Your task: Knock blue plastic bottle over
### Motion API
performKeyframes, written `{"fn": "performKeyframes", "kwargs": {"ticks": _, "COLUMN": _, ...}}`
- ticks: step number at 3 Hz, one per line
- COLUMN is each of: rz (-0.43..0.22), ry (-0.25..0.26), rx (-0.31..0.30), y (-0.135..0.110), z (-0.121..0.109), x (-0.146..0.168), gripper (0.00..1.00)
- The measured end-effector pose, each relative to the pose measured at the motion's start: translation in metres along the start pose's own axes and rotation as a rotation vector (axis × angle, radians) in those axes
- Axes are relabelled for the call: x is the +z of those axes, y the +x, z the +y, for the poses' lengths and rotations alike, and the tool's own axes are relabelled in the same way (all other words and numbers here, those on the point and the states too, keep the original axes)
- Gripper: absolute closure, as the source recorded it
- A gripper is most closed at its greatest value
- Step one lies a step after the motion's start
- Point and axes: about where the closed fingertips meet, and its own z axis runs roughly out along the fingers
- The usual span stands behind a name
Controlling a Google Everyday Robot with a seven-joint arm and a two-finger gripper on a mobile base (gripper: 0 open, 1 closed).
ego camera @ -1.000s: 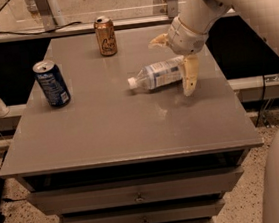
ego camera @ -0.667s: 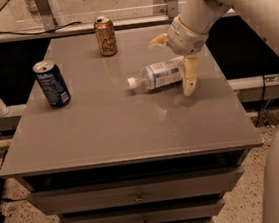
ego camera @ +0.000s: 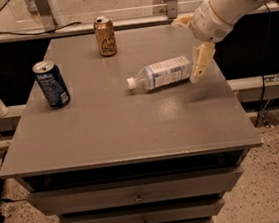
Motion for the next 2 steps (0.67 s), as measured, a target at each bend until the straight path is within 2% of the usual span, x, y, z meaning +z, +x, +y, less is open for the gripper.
{"fn": "performKeyframes", "kwargs": {"ticks": 1, "rz": -0.115, "ry": 0.202, "rx": 0.173, "y": 0.024, "z": -0.02, "x": -0.052, "gripper": 0.0}}
{"fn": "performKeyframes", "kwargs": {"ticks": 2, "rz": -0.236, "ry": 0.365, "rx": 0.298, "y": 0.047, "z": -0.025, "x": -0.11, "gripper": 0.0}}
